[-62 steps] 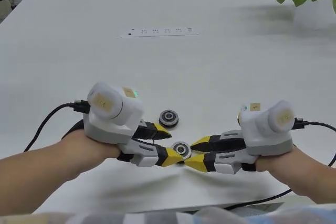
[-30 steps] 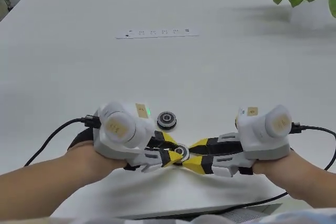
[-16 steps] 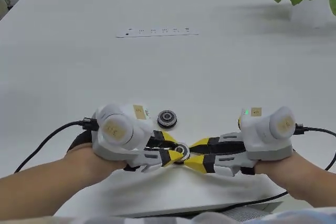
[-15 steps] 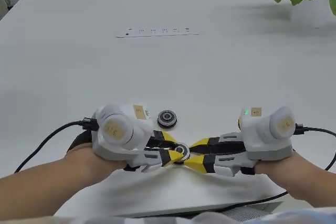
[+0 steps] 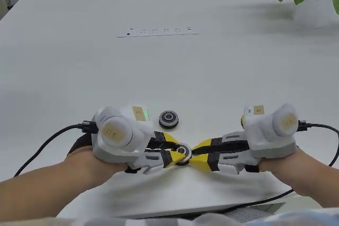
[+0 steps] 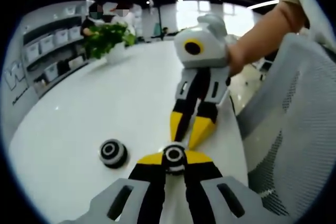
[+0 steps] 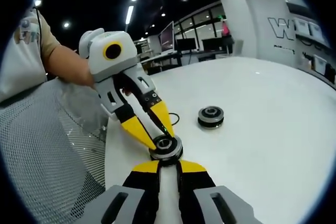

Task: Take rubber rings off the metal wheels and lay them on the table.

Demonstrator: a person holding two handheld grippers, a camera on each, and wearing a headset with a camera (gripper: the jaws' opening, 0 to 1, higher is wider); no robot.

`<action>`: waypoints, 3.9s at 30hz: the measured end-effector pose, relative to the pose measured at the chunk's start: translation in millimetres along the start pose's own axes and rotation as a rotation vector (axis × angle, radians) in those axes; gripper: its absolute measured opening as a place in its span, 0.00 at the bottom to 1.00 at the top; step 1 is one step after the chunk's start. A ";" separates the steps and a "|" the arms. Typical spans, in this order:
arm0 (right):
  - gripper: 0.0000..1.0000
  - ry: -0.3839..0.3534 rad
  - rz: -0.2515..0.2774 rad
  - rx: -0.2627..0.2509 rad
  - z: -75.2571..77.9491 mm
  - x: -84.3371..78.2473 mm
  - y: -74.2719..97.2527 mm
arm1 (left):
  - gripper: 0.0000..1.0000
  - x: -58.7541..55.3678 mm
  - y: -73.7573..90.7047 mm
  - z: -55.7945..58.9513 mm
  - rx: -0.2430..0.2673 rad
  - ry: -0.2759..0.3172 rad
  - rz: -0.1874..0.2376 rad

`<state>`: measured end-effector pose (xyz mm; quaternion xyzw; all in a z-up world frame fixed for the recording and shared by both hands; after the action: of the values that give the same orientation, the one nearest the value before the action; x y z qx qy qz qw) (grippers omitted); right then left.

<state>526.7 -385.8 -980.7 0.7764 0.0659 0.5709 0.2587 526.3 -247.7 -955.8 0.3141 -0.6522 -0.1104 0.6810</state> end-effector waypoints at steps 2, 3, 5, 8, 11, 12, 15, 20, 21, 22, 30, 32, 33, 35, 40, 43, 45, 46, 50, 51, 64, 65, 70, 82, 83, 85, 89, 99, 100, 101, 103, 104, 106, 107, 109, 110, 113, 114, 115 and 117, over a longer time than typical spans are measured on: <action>0.03 -0.024 0.001 -0.010 -1.3 -1.1 1.0 | 0.13 -0.2 0.2 0.0 0.001 0.004 0.002; 0.00 -0.038 0.002 -0.010 -2.3 -1.3 1.3 | 0.13 -0.2 0.2 0.1 0.002 0.002 0.003; 0.00 -0.081 0.014 -0.030 -2.6 -0.8 2.1 | 0.13 -0.2 0.0 0.2 0.005 -0.003 0.000; 0.00 -0.129 0.028 -0.051 -3.1 -1.1 2.2 | 0.13 -0.2 0.2 0.8 0.008 -0.007 0.000; 0.00 -0.211 0.059 -0.058 -2.4 -2.6 2.2 | 0.13 -0.3 0.2 0.6 0.014 -0.010 -0.001; 0.00 -0.257 0.077 -0.057 -2.1 -3.8 2.2 | 0.13 -0.4 0.2 0.4 0.016 -0.009 -0.001; 0.00 -0.359 0.132 -0.057 -0.4 -6.0 1.8 | 0.13 -0.3 0.4 0.7 0.022 -0.011 -0.003; 0.00 -0.497 0.226 -0.048 0.6 -8.4 5.3 | 0.13 -0.5 0.5 0.4 0.026 -0.011 -0.005; 0.00 -0.514 0.263 -0.063 2.6 -6.9 6.4 | 0.13 -0.4 0.5 0.4 0.026 -0.011 -0.006; 0.00 -0.553 0.277 -0.016 -0.9 -5.6 7.0 | 0.13 -0.5 0.4 0.4 0.026 -0.012 -0.006; 0.00 -0.575 0.279 -0.009 1.1 -6.2 6.7 | 0.13 -0.4 0.2 1.0 0.031 -0.013 -0.010; 0.00 -0.601 0.277 -0.001 1.8 -6.2 6.2 | 0.13 -0.4 0.3 1.2 0.033 -0.014 -0.010; 0.00 -0.610 0.277 0.001 1.7 -6.2 5.9 | 0.13 -0.4 0.3 1.4 0.035 -0.014 -0.011; 0.00 -0.614 0.278 0.000 1.7 -6.4 5.2 | 0.13 -0.2 0.2 1.8 0.040 -0.019 -0.012; 0.00 -0.615 0.282 0.005 -2.1 -5.4 5.4 | 0.13 0.2 0.1 2.1 0.043 -0.018 -0.013; 0.00 -0.608 0.289 0.019 -4.2 -4.1 5.7 | 0.13 0.5 -0.1 2.6 0.044 -0.019 -0.015; 0.00 -0.600 0.293 0.029 -4.7 -3.2 5.6 | 0.13 0.7 -0.3 2.8 0.044 -0.019 -0.013; 0.00 -0.607 0.293 0.033 -4.4 -3.6 5.7 | 0.13 0.6 -0.3 2.7 0.044 -0.020 -0.013; 0.00 -0.606 0.293 0.048 -5.8 -2.8 5.4 | 0.13 0.8 -0.3 2.8 0.043 -0.022 -0.013; 0.00 -0.598 0.289 0.053 -7.1 -1.8 4.2 | 0.13 1.1 -0.6 3.2 0.042 -0.023 -0.013; 0.00 -0.572 0.292 0.089 -9.8 2.0 1.7 | 0.13 2.0 -1.2 4.7 0.041 -0.024 -0.012; 0.00 -0.574 0.294 0.092 -10.2 2.0 1.6 | 0.13 2.0 -1.3 4.7 0.040 -0.023 -0.012; 0.00 -0.580 0.288 0.117 -11.3 4.1 0.3 | 0.13 1.8 -1.0 4.6 0.038 -0.027 -0.012; 0.00 -0.599 0.298 0.183 -12.0 4.2 2.6 | 0.13 1.1 -0.9 3.9 0.037 -0.016 -0.004; 0.00 -0.615 0.291 0.163 -10.3 3.2 2.2 | 0.13 1.1 -0.8 4.1 0.037 -0.016 -0.004; 0.00 -0.612 0.285 0.139 -8.6 1.8 2.0 | 0.13 1.2 -0.9 4.1 0.036 -0.014 -0.003; 0.00 -0.623 0.292 0.091 -3.6 0.2 4.0 | 0.14 1.7 -0.9 4.2 0.036 -0.014 -0.007; 0.00 -0.615 0.283 0.073 -2.7 -0.1 2.7 | 0.16 3.3 0.9 2.7 0.013 -0.022 -0.025; 0.00 -0.613 0.284 0.074 -2.8 0.3 2.7 | 0.17 3.4 1.8 2.7 0.010 -0.020 -0.025; 0.00 -0.609 0.280 0.076 -3.3 0.6 2.4 | 0.18 3.2 2.4 2.5 0.009 -0.022 -0.025; 0.00 -0.606 0.277 0.079 -3.7 0.8 1.9 | 0.20 3.3 4.5 2.7 0.003 -0.026 -0.026; 0.00 -0.603 0.276 0.079 -3.9 1.5 1.9 | 0.21 3.7 6.5 3.0 0.000 -0.028 -0.025; 0.00 -0.602 0.279 0.079 -3.2 2.9 2.8 | 0.24 5.0 9.6 4.2 -0.006 -0.026 -0.018; 0.00 -0.602 0.281 0.078 -3.0 3.2 3.1 | 0.26 5.7 11.0 4.8 -0.009 -0.029 -0.016; 0.00 -0.601 0.284 0.078 -1.3 4.9 4.6 | 0.27 7.7 15.2 5.3 -0.013 -0.032 -0.007; 0.00 -0.597 0.285 0.078 -0.9 5.9 5.2 | 0.28 8.4 17.1 5.5 -0.016 -0.032 -0.003; 0.00 -0.593 0.287 0.082 -0.4 8.8 6.3 | 0.29 11.1 24.1 5.2 -0.017 -0.022 0.012; 0.00 -0.590 0.289 0.083 -0.3 10.7 6.8 | 0.30 12.4 27.4 4.2 -0.014 -0.017 0.021; 0.00 -0.588 0.290 0.084 -0.3 12.0 6.9 | 0.31 13.4 29.6 3.5 -0.011 -0.013 0.027; 0.00 -0.583 0.294 0.088 0.1 15.1 6.3 | 0.34 16.0 35.6 1.8 -0.006 0.004 0.045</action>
<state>530.8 -385.2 -964.8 0.9188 -0.0989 0.3525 0.1476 517.3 -229.4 -922.5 0.2973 -0.6575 -0.0965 0.6856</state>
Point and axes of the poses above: the centre of the closed fingertips' face, and the gripper's own axes: y roughly backward along the fingers, z roughly to its right, x roughly out of its top, the point moved 8 cm from there along y, roughly backward along the fingers
